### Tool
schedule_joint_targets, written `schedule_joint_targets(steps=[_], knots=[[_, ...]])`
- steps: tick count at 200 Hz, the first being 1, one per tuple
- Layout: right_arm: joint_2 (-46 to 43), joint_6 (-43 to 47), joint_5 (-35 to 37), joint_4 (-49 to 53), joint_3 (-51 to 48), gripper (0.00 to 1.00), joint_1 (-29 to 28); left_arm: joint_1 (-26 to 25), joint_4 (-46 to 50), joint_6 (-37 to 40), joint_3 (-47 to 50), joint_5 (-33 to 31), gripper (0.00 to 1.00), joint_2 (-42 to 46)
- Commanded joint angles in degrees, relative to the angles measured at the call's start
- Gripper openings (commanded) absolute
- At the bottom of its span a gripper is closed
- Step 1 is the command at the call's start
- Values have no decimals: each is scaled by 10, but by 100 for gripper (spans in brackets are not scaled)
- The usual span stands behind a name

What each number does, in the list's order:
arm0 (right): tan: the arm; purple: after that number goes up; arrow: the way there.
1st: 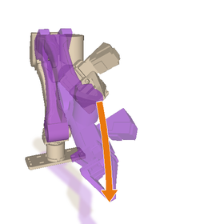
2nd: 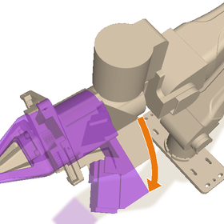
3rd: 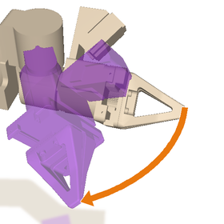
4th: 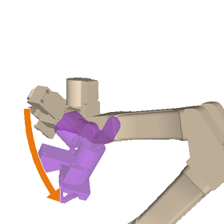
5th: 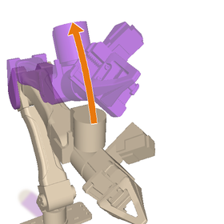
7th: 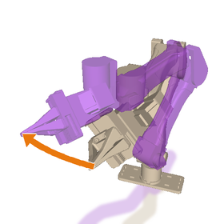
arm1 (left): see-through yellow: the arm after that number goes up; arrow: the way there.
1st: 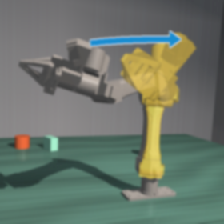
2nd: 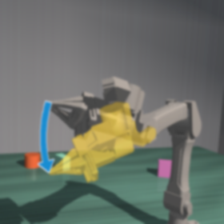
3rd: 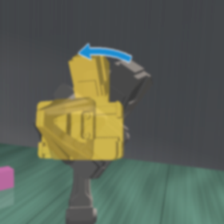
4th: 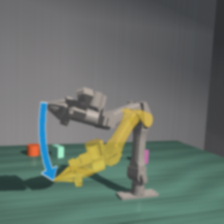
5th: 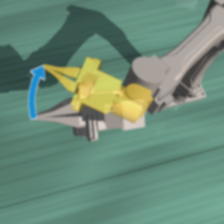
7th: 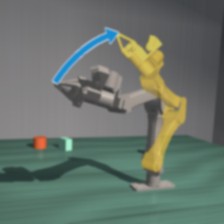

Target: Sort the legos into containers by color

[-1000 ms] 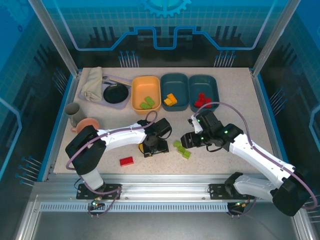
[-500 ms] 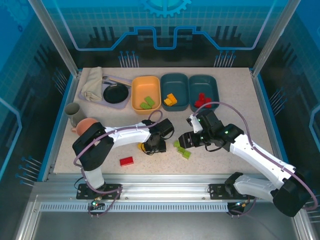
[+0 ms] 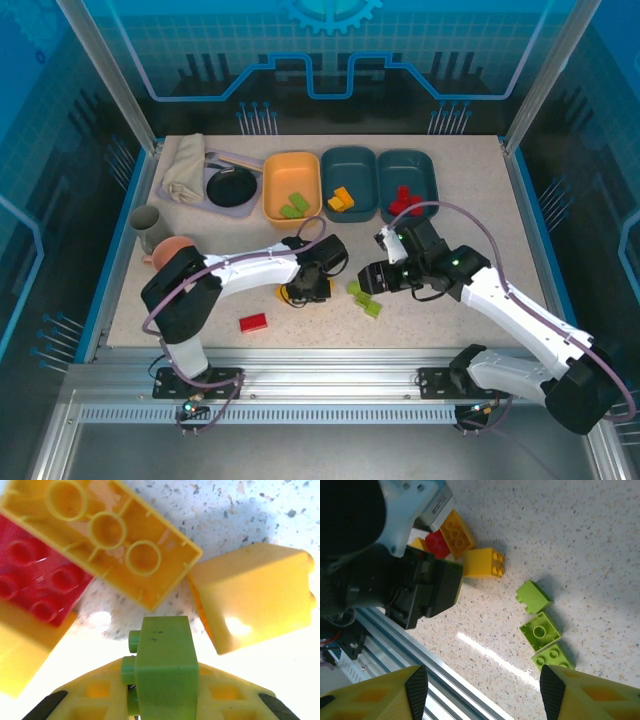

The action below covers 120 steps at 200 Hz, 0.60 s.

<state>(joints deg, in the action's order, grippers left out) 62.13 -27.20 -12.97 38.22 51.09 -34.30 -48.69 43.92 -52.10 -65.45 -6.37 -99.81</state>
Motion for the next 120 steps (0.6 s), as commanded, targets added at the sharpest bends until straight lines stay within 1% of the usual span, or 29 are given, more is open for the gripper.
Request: schedule_joint_targets(steps=[1,15,25,51,69,93,107,120], knots=[[-18,-6,-24,10,52,63,20,9,79,7,-45,-10,21,58],[-17,-19,-29,5,74,63,34,37,93,20,-65,22,20,77],[-15,-32,-36,-12,84,63,41,69,98,27,-83,39,20,88],[4,-71,-56,-106,95,64,48,151,98,65,-142,63,19,85],[29,-93,-51,-173,99,65,47,205,100,95,-193,64,19,52],[69,-119,-27,-244,107,67,49,255,95,127,-266,67,20,-11],[109,-122,-28,-238,141,68,49,273,108,145,-317,58,20,-60],[157,-118,-28,-198,190,68,50,287,123,156,-366,52,20,-109]])
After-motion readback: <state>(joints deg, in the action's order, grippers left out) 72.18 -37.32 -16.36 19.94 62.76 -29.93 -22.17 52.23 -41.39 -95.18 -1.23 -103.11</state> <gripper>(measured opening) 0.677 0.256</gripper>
